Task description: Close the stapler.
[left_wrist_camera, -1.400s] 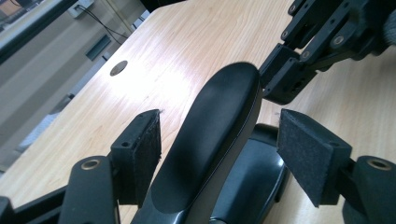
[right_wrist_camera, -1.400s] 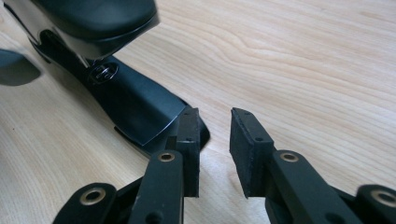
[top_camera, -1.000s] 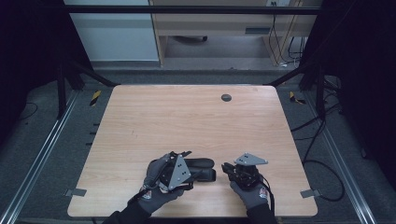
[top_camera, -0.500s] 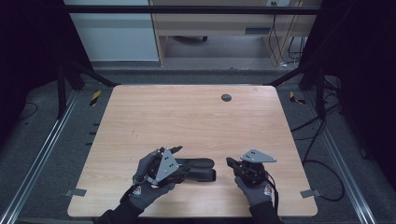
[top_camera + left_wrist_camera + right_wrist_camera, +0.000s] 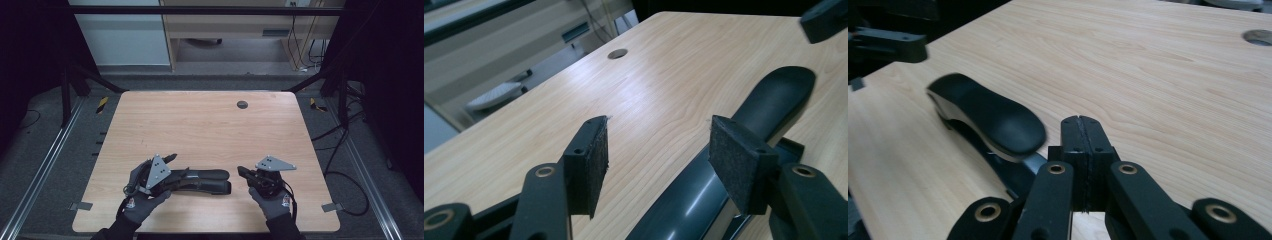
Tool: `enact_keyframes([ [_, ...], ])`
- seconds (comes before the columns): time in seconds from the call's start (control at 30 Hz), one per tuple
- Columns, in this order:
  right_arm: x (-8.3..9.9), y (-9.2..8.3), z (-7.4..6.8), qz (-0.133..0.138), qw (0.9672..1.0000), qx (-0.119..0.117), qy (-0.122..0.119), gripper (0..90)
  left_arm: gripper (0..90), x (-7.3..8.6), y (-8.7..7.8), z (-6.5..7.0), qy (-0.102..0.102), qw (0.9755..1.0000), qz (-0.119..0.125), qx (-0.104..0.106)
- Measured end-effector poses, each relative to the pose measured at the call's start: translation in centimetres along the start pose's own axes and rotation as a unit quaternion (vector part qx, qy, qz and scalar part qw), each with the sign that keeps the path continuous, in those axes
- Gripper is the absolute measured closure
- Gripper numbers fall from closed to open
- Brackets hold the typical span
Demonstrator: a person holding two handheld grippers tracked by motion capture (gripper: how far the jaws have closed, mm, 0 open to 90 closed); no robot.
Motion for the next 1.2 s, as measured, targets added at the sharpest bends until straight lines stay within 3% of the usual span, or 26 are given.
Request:
enact_keyframes([
  [0.37,-1.3,1.4,-2.3,-0.001,0.9994,-0.031,-0.014,90.0,40.5,2.5,-1.7,-2.7,-0.037,0.9984,-0.015,-0.04],
  [0.67,-0.7,2.8,-3.0,-0.019,0.9989,-0.041,-0.014,90.0,40.1,4.7,-2.8,-4.2,-0.057,0.9959,-0.022,-0.067],
  [0.73,-0.6,2.8,-3.0,-0.013,0.9989,-0.045,-0.007,90.0,40.0,5.1,-3.0,-4.5,-0.061,0.9952,-0.023,-0.073],
  [0.93,0.4,3.2,-2.7,-0.03,0.999,-0.03,-0.014,90.0,40.1,6.3,-3.3,-5.2,-0.069,0.9936,-0.029,-0.085],
  [1.07,0.9,3.4,-2.4,-0.032,0.999,-0.03,-0.003,90.0,40.1,7.1,-3.6,-5.7,-0.078,0.9922,-0.034,-0.092],
  [1.2,1.4,3.7,-2.5,-0.042,0.9988,-0.016,-0.017,90.0,40.0,7.6,-3.8,-6.2,-0.083,0.9911,-0.037,-0.098],
])
Point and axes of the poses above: each handheld gripper's, and its own axes: y roughly forward along the jaws, x roughly out of its underside, z roughly to its right, the point moved 6 cm from there along y, roughly forward along the jaws, and after that the axes turned 5 degrees about -x, right-handed, at the moved point
